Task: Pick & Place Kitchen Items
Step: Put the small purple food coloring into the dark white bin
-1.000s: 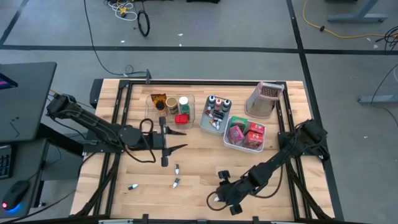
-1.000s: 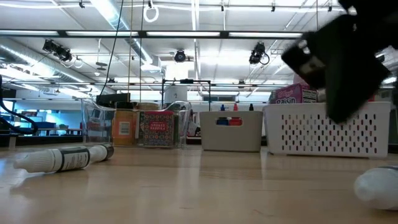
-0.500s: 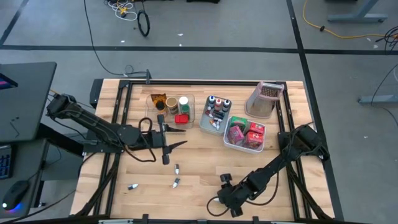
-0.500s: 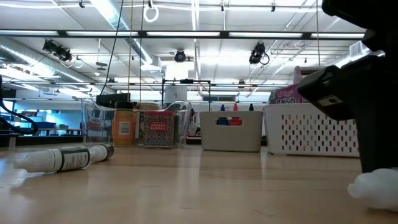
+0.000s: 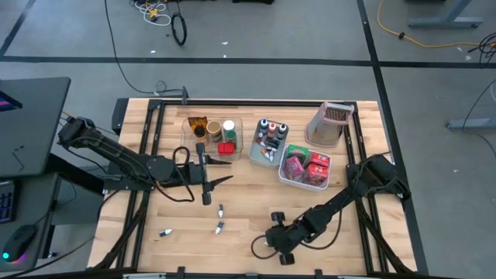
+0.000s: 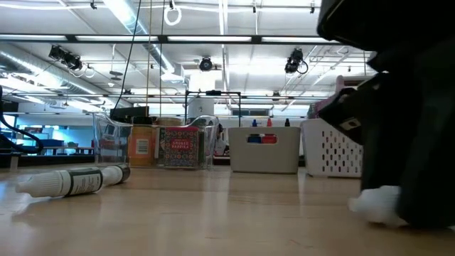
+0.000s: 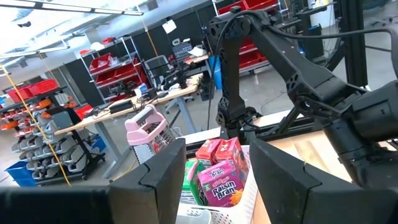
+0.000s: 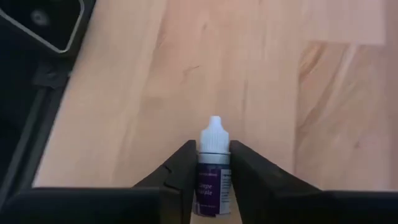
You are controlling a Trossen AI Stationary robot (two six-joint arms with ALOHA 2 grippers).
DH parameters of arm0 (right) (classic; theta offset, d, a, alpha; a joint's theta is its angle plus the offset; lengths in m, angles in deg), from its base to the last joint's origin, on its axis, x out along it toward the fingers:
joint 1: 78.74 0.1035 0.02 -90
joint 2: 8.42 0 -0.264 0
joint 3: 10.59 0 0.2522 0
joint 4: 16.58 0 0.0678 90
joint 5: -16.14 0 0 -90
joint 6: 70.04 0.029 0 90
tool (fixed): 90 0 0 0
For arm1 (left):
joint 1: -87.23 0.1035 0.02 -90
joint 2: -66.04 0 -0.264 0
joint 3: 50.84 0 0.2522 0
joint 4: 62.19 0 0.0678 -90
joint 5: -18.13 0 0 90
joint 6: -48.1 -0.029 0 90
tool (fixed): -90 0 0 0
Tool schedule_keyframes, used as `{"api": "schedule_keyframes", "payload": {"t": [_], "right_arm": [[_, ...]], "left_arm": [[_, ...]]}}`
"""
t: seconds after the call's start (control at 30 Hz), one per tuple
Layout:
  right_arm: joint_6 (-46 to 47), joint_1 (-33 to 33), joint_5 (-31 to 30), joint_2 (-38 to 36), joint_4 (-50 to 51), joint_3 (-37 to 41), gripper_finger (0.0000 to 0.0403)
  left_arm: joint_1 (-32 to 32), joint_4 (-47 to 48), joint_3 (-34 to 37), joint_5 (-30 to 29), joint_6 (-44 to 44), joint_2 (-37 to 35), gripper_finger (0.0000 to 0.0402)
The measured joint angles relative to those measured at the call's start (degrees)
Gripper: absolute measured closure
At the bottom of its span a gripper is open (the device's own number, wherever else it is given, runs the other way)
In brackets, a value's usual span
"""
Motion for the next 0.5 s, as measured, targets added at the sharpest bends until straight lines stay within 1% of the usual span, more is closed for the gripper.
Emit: {"api": "schedule_keyframes", "payload": {"t": [0.13,0.33,0.5], "right_arm": [[-3.23,-2.03,0.38,-0.02,-0.21,0.00,0.0322],[-10.09,-7.79,-0.61,-1.52,0.15,0.06,0.0316],[-16.54,-13.46,-7.60,-5.10,0.15,0.04,0.0316]], "left_arm": [[0.00,0.01,0.00,0.02,0.00,0.00,0.0214],[0.00,0.01,0.00,-0.15,-1.51,0.00,0.0214],[0.00,0.03,0.00,-0.17,-1.49,0.00,0.0214]]}}
